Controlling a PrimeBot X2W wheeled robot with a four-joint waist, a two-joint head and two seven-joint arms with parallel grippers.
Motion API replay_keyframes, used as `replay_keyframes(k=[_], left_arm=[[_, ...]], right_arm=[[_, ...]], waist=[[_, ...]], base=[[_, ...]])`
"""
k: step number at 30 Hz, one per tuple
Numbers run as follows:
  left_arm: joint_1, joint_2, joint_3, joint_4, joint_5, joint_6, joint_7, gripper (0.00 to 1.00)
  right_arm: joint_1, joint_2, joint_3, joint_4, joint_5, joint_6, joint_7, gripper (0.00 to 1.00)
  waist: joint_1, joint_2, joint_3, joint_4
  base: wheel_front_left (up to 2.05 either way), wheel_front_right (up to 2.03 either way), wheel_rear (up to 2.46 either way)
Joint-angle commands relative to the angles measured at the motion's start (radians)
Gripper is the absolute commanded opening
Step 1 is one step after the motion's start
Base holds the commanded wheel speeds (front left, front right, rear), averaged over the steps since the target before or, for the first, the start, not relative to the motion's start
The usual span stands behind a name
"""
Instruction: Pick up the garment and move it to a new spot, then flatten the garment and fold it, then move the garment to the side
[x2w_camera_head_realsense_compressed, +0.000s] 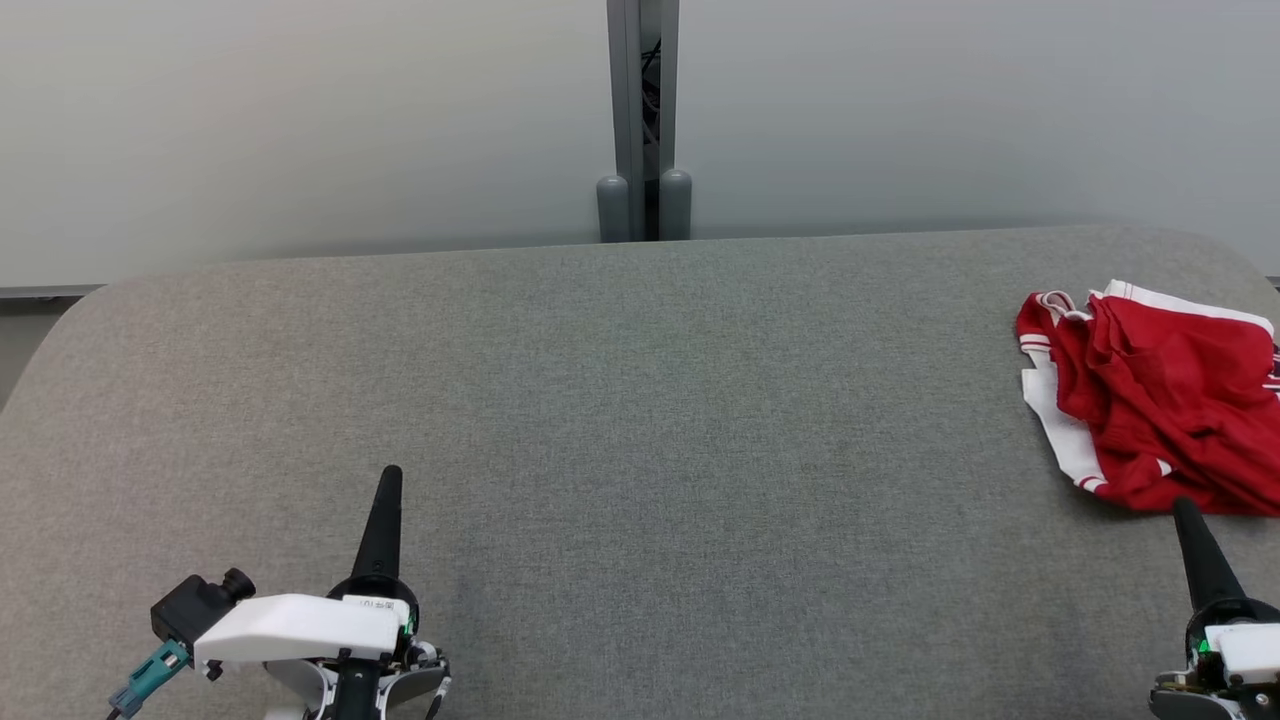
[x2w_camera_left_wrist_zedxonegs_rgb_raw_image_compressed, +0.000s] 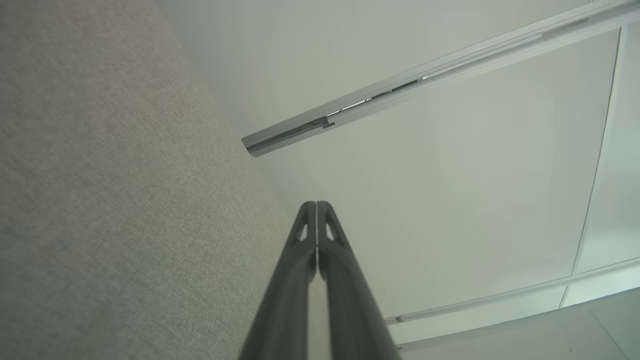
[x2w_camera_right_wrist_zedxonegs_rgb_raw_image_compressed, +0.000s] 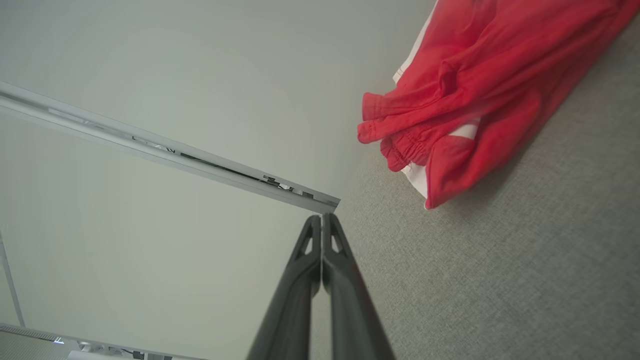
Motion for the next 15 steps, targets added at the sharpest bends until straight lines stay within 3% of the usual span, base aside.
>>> replay_keyframes(k=[1, 15], left_arm=[[-0.023, 0.004, -0.001, -0.004, -0.015, -0.006, 0.003, 0.0], [-0.04, 0.005, -0.009, 0.001, -0.111, -0.017, 0.021, 0.0]], right_arm=[[0.008, -0.01, -0.01, -0.017, 0.023, 0.001, 0.009, 0.0], [0.019, -0.012, -0.053, -0.032, 0.152, 0.001, 0.053, 0.0]], waist=[[0.0, 0.0, 0.0, -0.001], [0.0, 0.0, -0.002, -0.011]], base=[[0.0, 0.0, 0.0], [0.0, 0.0, 0.0]])
